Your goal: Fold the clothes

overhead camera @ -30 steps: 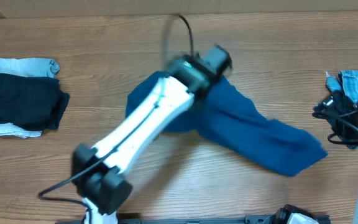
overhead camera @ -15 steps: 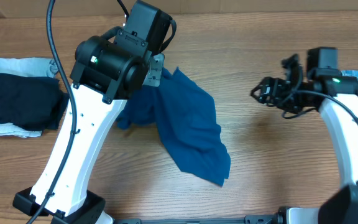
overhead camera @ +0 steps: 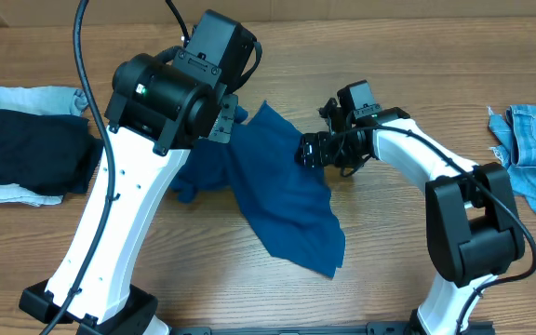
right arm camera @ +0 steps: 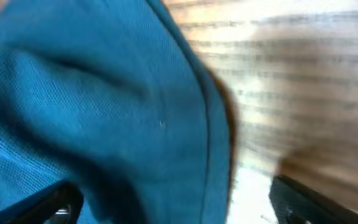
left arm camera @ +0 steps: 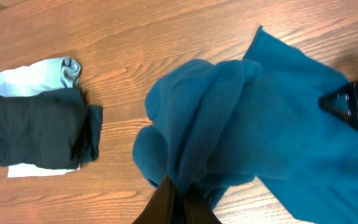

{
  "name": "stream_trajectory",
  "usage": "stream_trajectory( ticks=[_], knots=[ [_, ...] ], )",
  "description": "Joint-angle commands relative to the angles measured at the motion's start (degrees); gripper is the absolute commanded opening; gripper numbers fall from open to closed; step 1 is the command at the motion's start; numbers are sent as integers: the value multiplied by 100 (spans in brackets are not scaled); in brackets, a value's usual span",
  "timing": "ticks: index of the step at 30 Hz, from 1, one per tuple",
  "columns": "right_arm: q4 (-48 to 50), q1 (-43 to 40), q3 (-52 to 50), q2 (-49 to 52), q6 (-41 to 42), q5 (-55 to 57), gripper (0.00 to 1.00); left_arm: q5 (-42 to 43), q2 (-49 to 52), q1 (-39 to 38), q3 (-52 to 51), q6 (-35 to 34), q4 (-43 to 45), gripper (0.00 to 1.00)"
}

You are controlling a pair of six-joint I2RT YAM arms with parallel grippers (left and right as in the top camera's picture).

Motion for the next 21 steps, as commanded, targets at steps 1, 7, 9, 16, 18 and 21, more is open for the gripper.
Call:
stream_trajectory(
  ticks=[1, 7, 9, 16, 18, 21],
  knots=[
    [330, 79, 4, 157, 92, -223, 72, -142, -101, -2, 120, -4, 17, 6],
    [-310, -70, 319, -354, -157, -474, 4, -470, -98, 2, 118, -20, 11, 10],
    [-625, -282, 625, -942, -337, -472, 4, -651, -98, 2, 118, -17, 72, 13],
    [-743, -791, 1217, -2715, -387, 210, 4, -476, -22, 514, 105, 192, 778, 34],
    [-1615, -791, 1211, -2712, -387, 695, 4, -11, 111, 758, 31, 269, 737, 42],
    [-3357, -791, 1211, -2715, 284, 2430, 4, 339, 280, 1014, -81, 267, 671, 41]
  ],
)
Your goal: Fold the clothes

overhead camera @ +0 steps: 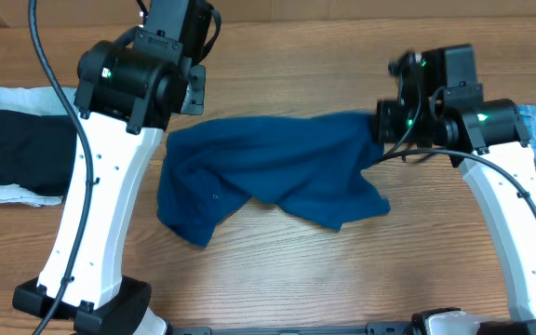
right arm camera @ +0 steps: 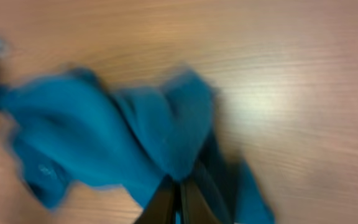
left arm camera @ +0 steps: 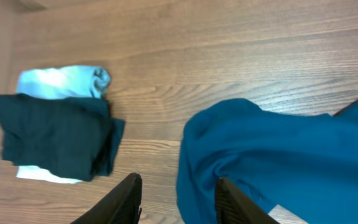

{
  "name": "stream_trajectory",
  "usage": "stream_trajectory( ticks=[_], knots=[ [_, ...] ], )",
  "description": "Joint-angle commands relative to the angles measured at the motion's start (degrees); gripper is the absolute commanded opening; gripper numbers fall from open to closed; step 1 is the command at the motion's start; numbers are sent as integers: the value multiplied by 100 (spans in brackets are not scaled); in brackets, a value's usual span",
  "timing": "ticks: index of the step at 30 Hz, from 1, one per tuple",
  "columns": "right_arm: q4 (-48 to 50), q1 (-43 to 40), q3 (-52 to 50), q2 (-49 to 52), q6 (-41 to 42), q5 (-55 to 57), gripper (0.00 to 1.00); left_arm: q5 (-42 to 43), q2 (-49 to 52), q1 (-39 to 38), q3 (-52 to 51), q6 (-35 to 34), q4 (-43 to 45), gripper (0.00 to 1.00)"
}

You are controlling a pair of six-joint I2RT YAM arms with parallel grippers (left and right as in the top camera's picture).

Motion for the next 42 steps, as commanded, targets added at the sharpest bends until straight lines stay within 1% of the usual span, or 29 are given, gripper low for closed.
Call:
stream_trajectory(
  ticks=[1, 2, 3, 6, 8, 11, 13, 15, 17, 19, 21, 22, 23, 24, 25, 26, 27, 28, 29, 31, 32, 33, 34, 35, 38, 39, 40, 42],
  knots=[
    [-1158, -20, 39, -22, 990, 2079, 4, 450, 247, 179, -83, 111, -15, 41],
    [-1429, -20, 39, -22, 1342, 2426, 4, 450, 282, 186, -83, 111, -11, 41],
    [-1766, -20, 35, -22, 1860, 2739, 4, 450, 317, 186, -83, 114, -9, 41],
    [-2190, -20, -153, -22, 2649, 2671, 4, 452, 367, 186, -85, 111, 48, 41],
    [-2210, -11, -579, -22, 2894, 2494, 4, 450, 367, 186, -85, 111, 127, 43],
    [-2052, -7, -1056, -22, 2841, 2050, 4, 446, 367, 186, -85, 116, 166, 45],
    [-1906, -2, -1360, -22, 2608, 1759, 4, 448, 367, 186, -85, 116, 249, 47],
    [-1486, -2, -1554, -22, 1749, 1034, 4, 450, 367, 186, -85, 114, 369, 48],
    [-1005, -2, -1574, -52, 118, -518, 5, 450, 367, 186, -85, 114, 422, 50],
    [-610, -4, -1556, -208, 66, -476, 16, 450, 367, 186, -85, 114, 417, 51],
    [-254, -26, -1517, -367, 501, -101, 21, 450, 367, 186, -85, 114, 422, 52],
    [-166, -26, -1517, -393, 678, 107, 20, 450, 367, 186, -85, 114, 437, 52],
    [-293, -26, -1528, -389, 938, 321, 13, 448, 367, 186, -85, 114, 468, 55],
    [-505, -26, -1537, -385, 1207, 619, 10, 450, 367, 186, -85, 114, 498, 56],
    [-940, -26, -1537, -385, 1829, 1281, 7, 450, 367, 186, -85, 114, 540, 56],
    [-1283, -26, -1537, -385, 2361, 1886, 7, 450, 367, 186, -85, 114, 588, 56],
    [-1263, -26, -1537, -385, 2396, 1971, 11, 450, 367, 186, -85, 114, 610, 57],
    [-966, -26, -1537, -385, 2061, 1812, 24, 450, 367, 186, -85, 114, 629, 57],
    [-599, -24, -1543, -380, 1635, 1491, 33, 450, 367, 186, -85, 114, 640, 57],
    [354, -26, -1650, -308, 1088, 820, 54, 452, 367, 186, -85, 111, 651, 57],
    [992, -26, -1698, -11, 887, 750, 62, 452, 367, 186, -85, 111, 647, 58],
    [1228, -26, -1698, 212, 702, 713, 66, 463, 367, 186, -85, 111, 649, 57],
    [1515, -26, -1698, 551, 319, 452, 70, 494, 367, 186, -85, 109, 654, 58],
    [1762, -26, -1698, 883, 138, 227, 74, 487, 374, 186, -85, 111, 667, 58],
    [2463, -26, -1698, 1812, 94, -516, 76, 492, 393, 186, -85, 109, 697, 58],
    [2634, -26, -1698, 2000, -146, -894, 76, 492, 393, 186, -85, 111, 693, 58],
    [2841, -24, -1698, 2140, -273, -1137, 76, 492, 393, 186, -85, 111, 693, 58],
    [3095, -24, -1698, 2164, -273, -1440, 75, 492, 393, 186, -85, 109, 702, 58]
  ],
)
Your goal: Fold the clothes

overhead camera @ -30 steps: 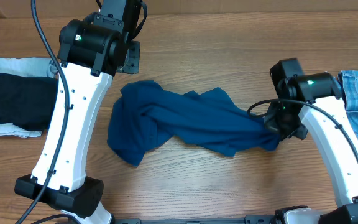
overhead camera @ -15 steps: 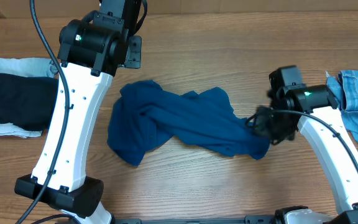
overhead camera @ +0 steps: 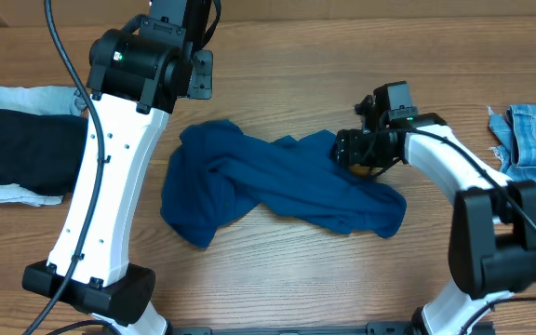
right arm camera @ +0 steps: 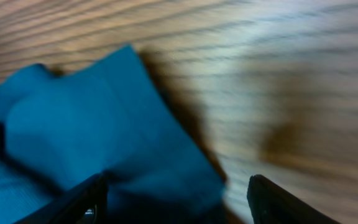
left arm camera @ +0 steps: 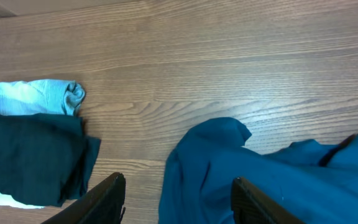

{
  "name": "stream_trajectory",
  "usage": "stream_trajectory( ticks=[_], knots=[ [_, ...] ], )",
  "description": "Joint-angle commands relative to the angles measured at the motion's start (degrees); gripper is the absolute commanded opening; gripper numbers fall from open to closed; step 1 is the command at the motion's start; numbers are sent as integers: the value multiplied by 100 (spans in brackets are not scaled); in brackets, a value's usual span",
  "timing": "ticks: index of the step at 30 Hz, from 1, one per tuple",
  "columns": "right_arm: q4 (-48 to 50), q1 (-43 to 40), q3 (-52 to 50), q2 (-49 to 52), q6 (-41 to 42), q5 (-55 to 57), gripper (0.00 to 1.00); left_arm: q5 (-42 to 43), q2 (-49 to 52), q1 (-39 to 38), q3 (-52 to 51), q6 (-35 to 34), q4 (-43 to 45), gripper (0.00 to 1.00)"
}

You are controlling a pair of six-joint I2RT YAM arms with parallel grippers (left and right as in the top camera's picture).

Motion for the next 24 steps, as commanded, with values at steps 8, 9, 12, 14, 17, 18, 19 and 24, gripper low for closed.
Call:
stream_trajectory(
  ticks=[8, 9, 12, 14, 17, 18, 19, 24],
  knots=[
    [457, 343, -9, 205, -234, -531, 49, 66, 83, 35, -11, 94, 13, 57],
    [476, 363, -7, 234, -234, -529, 36, 66, 83, 35, -11, 92, 15, 57],
    [28, 173, 385, 26, -234, -529, 4, 66, 83, 35, -11, 94, 11, 57],
    [-483, -37, 894, -286, -236, -437, 4, 70, 83, 35, -11, 92, 13, 57],
    [-1143, -334, 1867, -1080, -264, 59, 4, 168, 83, 35, -11, 94, 13, 57],
    [-1209, -385, 2039, -1261, -273, 216, 4, 168, 83, 35, -11, 96, 15, 57],
    [-1231, -426, 2214, -1543, -284, 459, 4, 168, 83, 35, -11, 94, 17, 58],
    [-1342, -431, 2264, -1978, -476, 1342, 4, 177, 83, 35, -11, 94, 39, 68]
  ],
)
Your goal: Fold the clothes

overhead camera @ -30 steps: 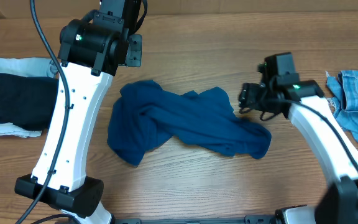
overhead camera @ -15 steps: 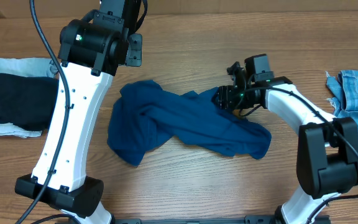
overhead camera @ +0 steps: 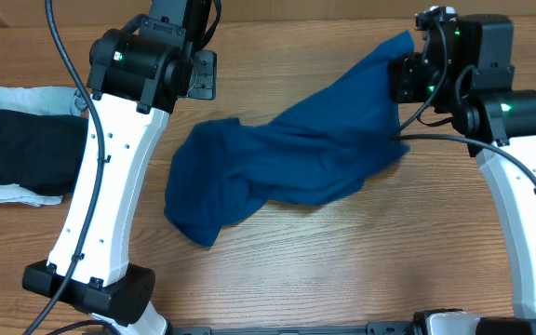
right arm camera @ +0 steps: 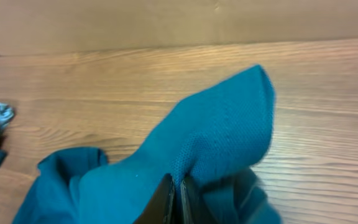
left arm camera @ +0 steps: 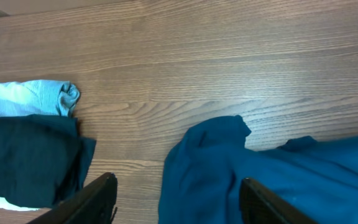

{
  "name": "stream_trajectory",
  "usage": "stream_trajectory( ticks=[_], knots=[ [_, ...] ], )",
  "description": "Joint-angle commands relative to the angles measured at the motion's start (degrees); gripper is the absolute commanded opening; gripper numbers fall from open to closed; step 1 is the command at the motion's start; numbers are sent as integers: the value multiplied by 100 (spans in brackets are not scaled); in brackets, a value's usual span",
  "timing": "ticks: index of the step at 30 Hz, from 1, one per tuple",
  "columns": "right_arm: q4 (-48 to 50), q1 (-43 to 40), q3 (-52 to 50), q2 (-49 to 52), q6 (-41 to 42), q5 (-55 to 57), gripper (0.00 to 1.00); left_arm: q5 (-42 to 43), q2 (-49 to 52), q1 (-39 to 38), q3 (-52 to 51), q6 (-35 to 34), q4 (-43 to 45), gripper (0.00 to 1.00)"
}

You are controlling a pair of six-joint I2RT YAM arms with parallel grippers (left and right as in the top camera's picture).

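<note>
A blue shirt [overhead camera: 287, 158] stretches across the table's middle, its left part crumpled on the wood and its right end lifted toward the far right. My right gripper [right arm camera: 178, 196] is shut on that lifted end, the cloth [right arm camera: 204, 143] bunched just above its fingers; the overhead view has it at the back right [overhead camera: 406, 76]. My left gripper [left arm camera: 176, 202] hangs open high over the shirt's left part [left arm camera: 241, 168], its fingers [left arm camera: 98, 196] wide apart and holding nothing.
A folded stack of black [overhead camera: 17, 149] and pale garments [overhead camera: 26, 95] lies at the left edge, black [left arm camera: 23, 162] and pale [left arm camera: 27, 98] in the left wrist view too. The left arm's white column [overhead camera: 100, 205] stands over the front left.
My right gripper was open low at the shirt's right part on the table. Now it is shut on that part and held up at the back right, so the shirt stretches upward. The left gripper stays open.
Both grippers held the blue shirt bunched over the table's middle. Then the left one was open, while the right held the shirt spread out to the right. Then the shirt lay crumpled with both grippers open. Now the right gripper holds its right end raised.
</note>
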Motion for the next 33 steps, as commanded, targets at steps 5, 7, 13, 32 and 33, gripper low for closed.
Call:
stream_trajectory(
  ticks=[5, 7, 13, 32, 33],
  knots=[
    [-85, 0, -7, 356, -129, 1049, 4, 221, 83, 35, -33, 96, 22, 72],
    [-85, 0, -15, 595, -129, 1049, 4, 234, 103, 35, -94, 118, -4, 74],
    [-201, 0, -15, 1843, -15, 647, 7, 238, 140, 35, -437, 140, -24, 77],
    [-894, 0, -13, 1928, 455, 140, 79, 3252, 286, 1639, -4103, 175, 2743, 82],
    [-892, 0, -13, 1928, 455, 140, 79, 3281, 387, 1729, -4105, 225, 2874, 82]
  ],
)
